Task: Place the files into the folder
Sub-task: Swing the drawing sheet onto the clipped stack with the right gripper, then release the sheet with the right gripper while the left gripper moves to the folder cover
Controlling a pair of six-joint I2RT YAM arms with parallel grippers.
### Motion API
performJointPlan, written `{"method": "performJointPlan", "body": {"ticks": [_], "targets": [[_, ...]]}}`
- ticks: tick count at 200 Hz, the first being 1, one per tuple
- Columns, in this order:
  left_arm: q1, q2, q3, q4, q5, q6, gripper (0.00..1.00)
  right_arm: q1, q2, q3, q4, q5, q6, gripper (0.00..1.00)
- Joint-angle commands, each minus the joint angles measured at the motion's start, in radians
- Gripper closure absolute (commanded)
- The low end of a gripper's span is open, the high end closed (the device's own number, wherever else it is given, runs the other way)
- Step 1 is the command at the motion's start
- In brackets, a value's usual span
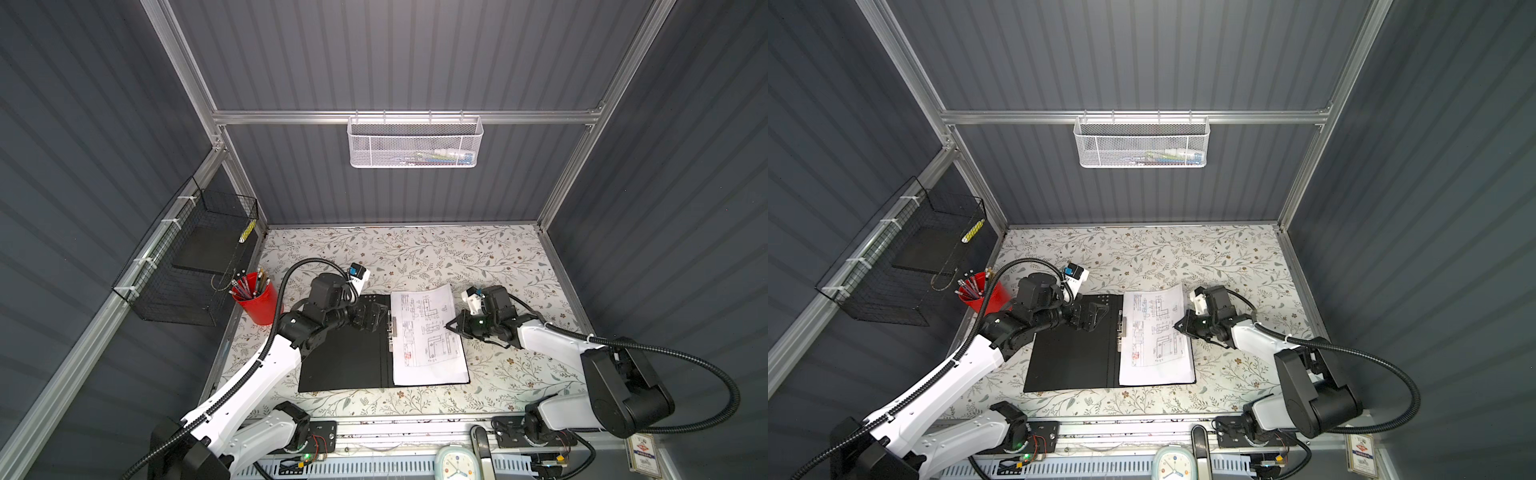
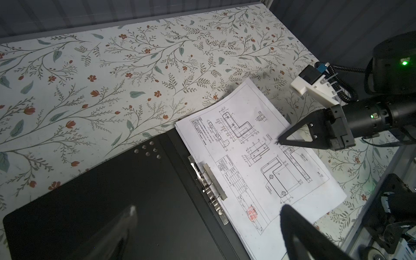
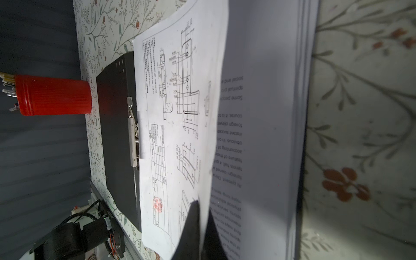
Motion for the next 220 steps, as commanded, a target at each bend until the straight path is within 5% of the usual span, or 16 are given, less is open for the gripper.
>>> {"method": "performJointPlan", "body": {"ticks": [1,150,194,220], "targets": [[0.003,0.006,-0.003,-0.005,0.002,0.009,0.0,0.005,-0.021,-0.017,0.007,-0.002,0.01,1.0],[0.003,0.013,-0.006,0.0,0.01,0.002,0.0,0.026,-0.005,-0.023,0.01,0.001,0.001,1.0],[0.003,0.026,0.004,-0.01,0.007,-0.014,0.0,0.027,-0.01,-0.024,0.008,0.006,0.003,0.86],[0.003,0.042,0.017,-0.063,-0.038,-0.059,0.0,0.028,-0.05,-0.035,-0.011,0.055,0.011,0.61]]}}
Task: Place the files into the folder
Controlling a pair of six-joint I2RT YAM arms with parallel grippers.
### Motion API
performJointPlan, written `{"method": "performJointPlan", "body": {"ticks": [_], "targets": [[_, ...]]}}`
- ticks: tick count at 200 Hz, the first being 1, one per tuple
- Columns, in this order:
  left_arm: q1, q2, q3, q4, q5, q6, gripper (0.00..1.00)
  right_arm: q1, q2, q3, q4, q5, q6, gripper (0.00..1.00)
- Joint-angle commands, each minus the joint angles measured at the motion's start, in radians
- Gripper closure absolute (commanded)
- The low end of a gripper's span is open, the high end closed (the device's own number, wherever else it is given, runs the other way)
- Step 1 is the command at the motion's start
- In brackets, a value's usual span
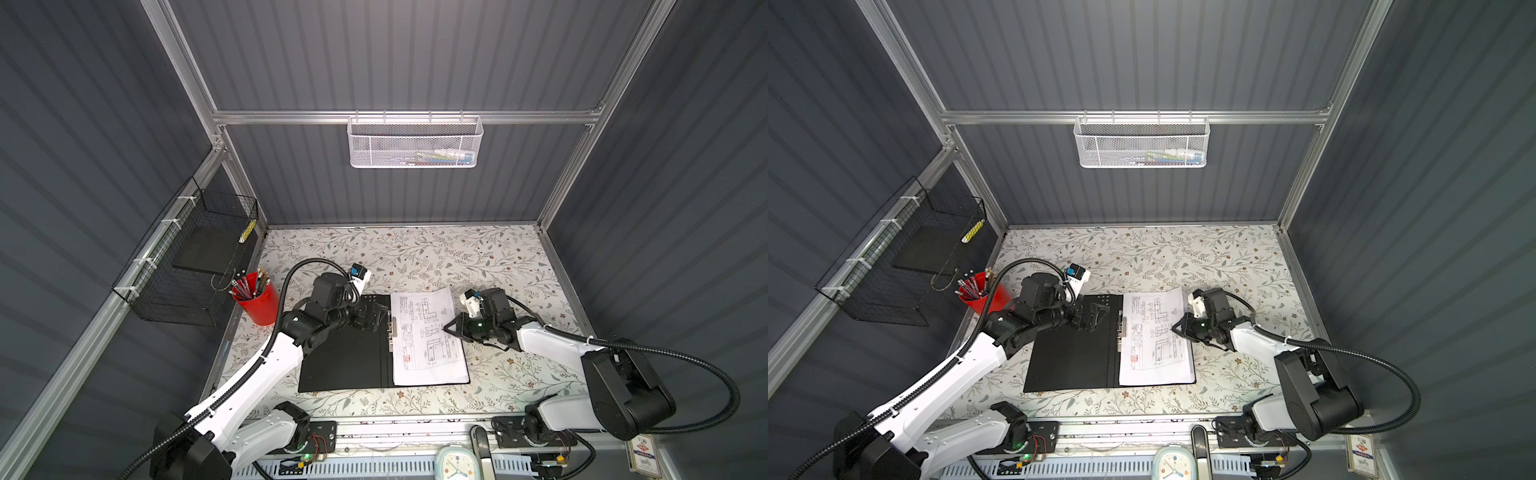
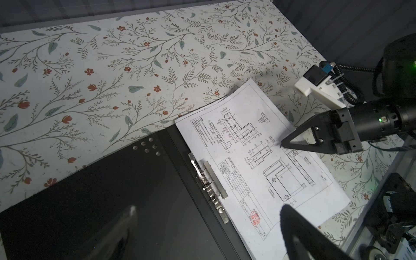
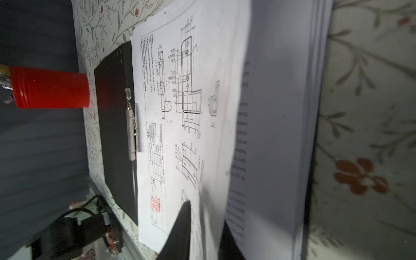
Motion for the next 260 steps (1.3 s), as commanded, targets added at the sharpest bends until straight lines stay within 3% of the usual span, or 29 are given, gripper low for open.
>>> {"method": "performJointPlan", "body": {"ticks": [1,23,59,122,171,206,260], "targets": [[0.003,0.017,0.019,-0.061,-0.036,-0.045,0.0,0.007,-0.043,-0.019,-0.016,0.047,-0.001,0.6],[0.004,0.015,0.017,-0.104,-0.098,-0.099,0.0,0.004,-0.093,-0.012,-0.081,0.123,-0.001,0.38],[0.028,0.056,0.033,-0.181,-0.136,-0.171,0.0,-0.014,-0.131,0.028,-0.206,0.23,-0.012,0.22],[0.318,0.15,-0.024,-0.191,0.014,-0.255,0.0,-0.044,-0.131,0.008,-0.202,0.231,0.01,0.01],[0.525,0.178,-0.15,-0.107,0.032,-0.353,0.0,-0.071,-0.098,-0.015,-0.148,0.193,0.031,0.01],[0.573,0.199,-0.197,-0.068,-0.061,-0.376,0.0,-0.091,-0.032,-0.026,-0.082,0.117,0.043,0.01],[0.592,0.271,-0.239,-0.006,-0.026,-0.4,0.0,-0.11,0.015,-0.026,-0.027,0.075,0.056,0.01]]}}
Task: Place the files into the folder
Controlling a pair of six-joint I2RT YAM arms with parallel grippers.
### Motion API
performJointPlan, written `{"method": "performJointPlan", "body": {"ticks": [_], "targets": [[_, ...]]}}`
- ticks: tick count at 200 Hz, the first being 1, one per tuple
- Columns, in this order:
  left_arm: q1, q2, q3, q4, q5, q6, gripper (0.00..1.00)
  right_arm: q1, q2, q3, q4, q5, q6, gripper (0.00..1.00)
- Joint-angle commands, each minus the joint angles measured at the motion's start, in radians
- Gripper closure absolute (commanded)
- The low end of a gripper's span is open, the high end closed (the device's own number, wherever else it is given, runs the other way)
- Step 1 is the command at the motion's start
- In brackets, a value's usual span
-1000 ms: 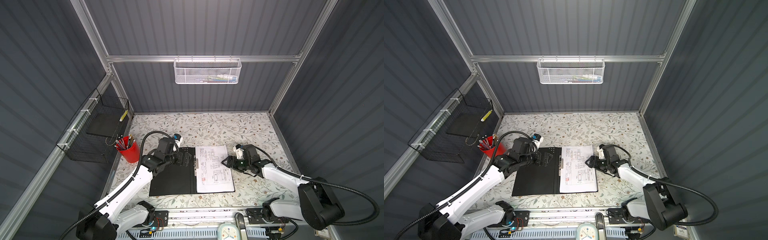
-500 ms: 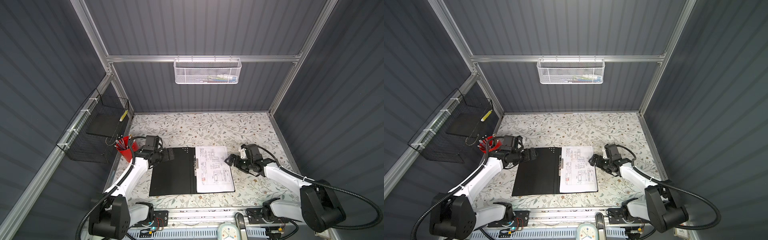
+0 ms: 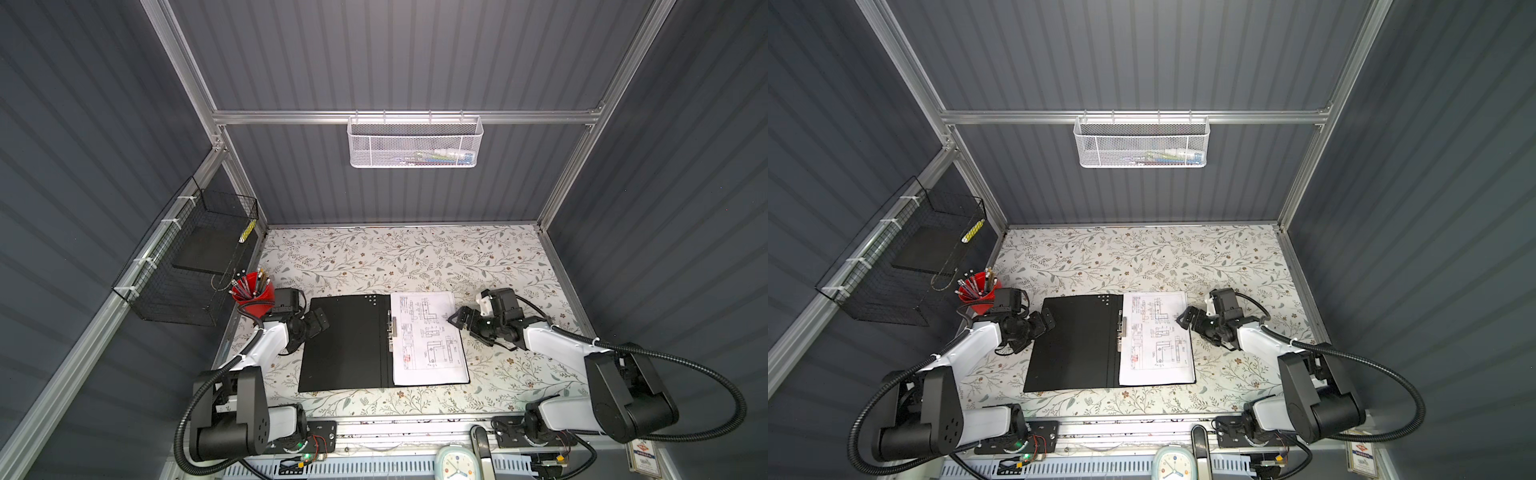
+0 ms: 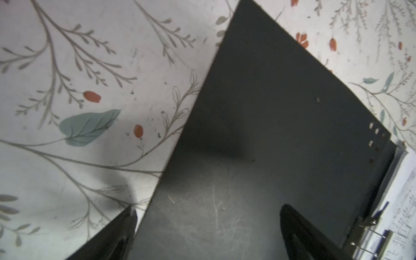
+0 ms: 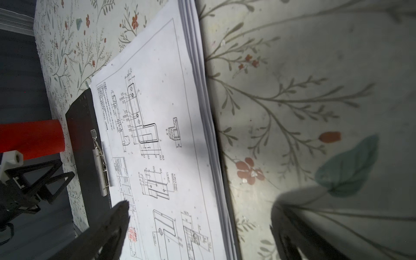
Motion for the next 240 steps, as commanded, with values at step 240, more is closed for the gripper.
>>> {"method": "performJointPlan", "body": {"ticks": [240], "targets": [[-0.291,0.081,-0.11,0.251,0.088,-0.246,0.0,-0.202,0.326,0.193,0.058,-0.102,0.006,0.03]]}}
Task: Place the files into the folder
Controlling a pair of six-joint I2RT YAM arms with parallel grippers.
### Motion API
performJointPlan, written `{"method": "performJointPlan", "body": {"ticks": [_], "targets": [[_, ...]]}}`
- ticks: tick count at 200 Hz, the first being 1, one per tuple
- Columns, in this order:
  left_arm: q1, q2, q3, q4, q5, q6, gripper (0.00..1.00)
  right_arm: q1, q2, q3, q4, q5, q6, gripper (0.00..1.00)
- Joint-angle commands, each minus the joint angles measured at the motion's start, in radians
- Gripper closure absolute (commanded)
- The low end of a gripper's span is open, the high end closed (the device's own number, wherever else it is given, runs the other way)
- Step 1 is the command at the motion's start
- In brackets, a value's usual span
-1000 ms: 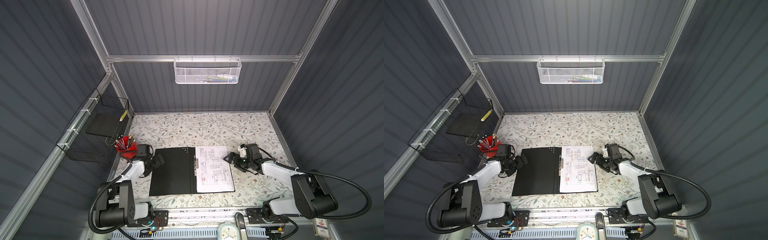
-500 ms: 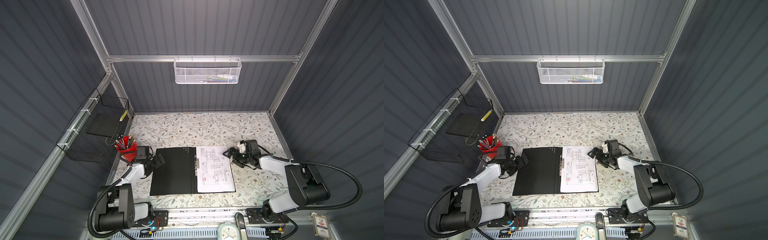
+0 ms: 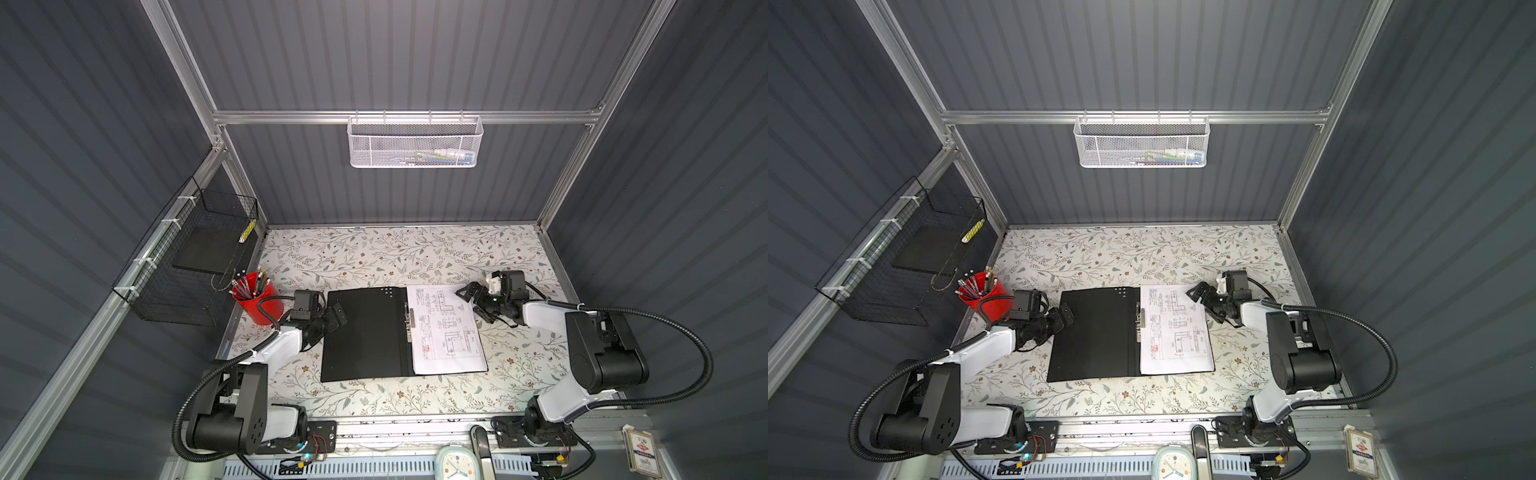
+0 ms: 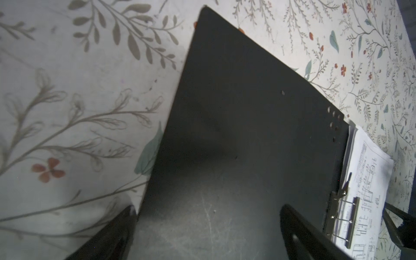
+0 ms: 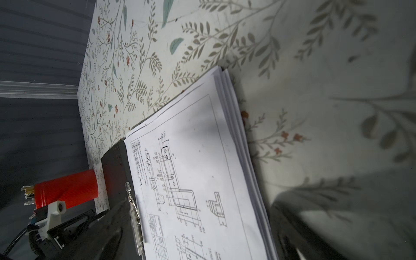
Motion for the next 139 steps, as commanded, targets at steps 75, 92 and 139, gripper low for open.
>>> {"method": "performJointPlan", "body": {"ticks": [75,92,139], "targets": [[-0.14,-0.098,0.088,-0.291,-0.254,-0.087,0.0,-0.081,-0.048,0.118,-0.239,0.058,-0.069,0.05],[-0.139,-0.127,0.161,-0.349,-0.298,-0.019,0.0,-0.032,-0.091,0.162,-0.292,0.054,-0.081,0.05],[-0.176,-0.014,0.322,-0.236,0.03,0.159,0.0,0.191,-0.045,0.289,-0.269,-0.064,-0.101,0.04]]}}
